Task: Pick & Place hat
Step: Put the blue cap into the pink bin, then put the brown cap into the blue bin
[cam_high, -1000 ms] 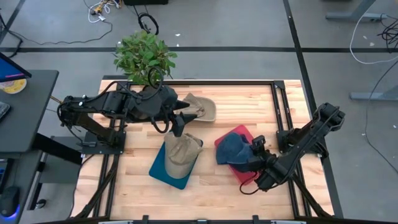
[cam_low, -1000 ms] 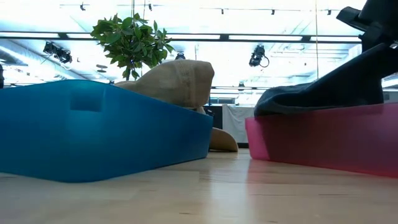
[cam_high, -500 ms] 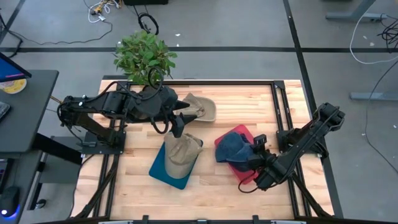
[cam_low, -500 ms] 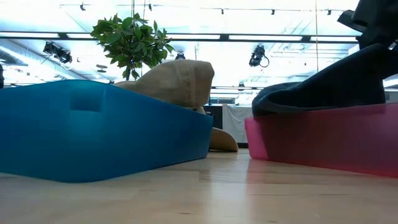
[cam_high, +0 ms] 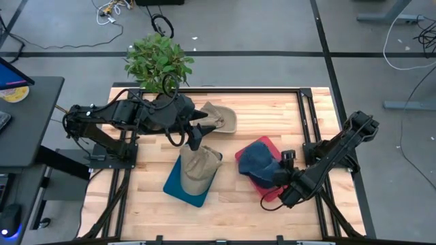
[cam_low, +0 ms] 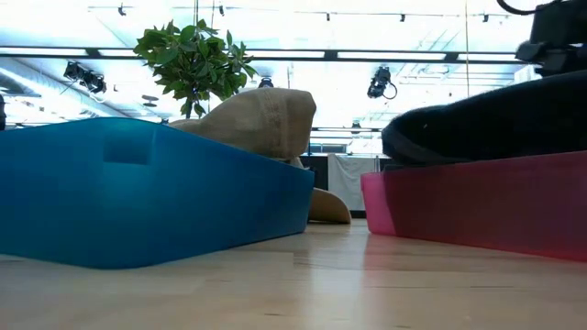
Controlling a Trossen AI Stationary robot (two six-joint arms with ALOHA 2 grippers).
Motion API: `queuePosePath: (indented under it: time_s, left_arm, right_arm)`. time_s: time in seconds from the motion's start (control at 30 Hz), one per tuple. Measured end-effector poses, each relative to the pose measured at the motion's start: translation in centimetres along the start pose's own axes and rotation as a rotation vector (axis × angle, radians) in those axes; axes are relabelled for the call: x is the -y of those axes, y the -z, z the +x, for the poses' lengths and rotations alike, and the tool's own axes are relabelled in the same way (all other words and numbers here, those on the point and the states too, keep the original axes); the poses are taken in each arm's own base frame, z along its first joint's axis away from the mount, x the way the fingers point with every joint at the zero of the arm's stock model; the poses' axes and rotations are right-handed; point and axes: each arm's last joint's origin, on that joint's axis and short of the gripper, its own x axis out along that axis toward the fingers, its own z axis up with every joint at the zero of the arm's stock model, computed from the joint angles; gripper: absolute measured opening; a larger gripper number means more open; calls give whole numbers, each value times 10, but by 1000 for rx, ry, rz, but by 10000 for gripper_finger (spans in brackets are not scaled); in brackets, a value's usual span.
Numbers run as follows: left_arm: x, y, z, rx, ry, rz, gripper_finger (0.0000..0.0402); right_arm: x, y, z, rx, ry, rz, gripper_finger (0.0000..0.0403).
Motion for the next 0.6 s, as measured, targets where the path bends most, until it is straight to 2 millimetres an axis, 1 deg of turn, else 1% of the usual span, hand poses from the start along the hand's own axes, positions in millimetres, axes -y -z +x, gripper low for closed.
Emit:
queuePosePath:
  time_s: [0.1, 0.23, 0.37, 0.47, 0.6]
  left_arm:
    - [0, 0, 0, -1, 2, 19, 291]
    - [0, 0, 0, -2, 3, 31, 291]
    - [0, 0, 0, -2, 3, 37, 291]
    - [0, 0, 0, -2, 4, 56, 291]
    - [0, 0, 0, -12, 20, 59, 291]
  right_arm:
    - [3, 3, -4, -32, -58, 54, 251]
    - [6, 7, -9, -72, -137, 84, 324]
    - [10, 12, -15, -115, -228, 55, 378]
    - [15, 17, -20, -148, -270, 38, 396]
    - [20, 24, -26, -209, -357, 35, 384]
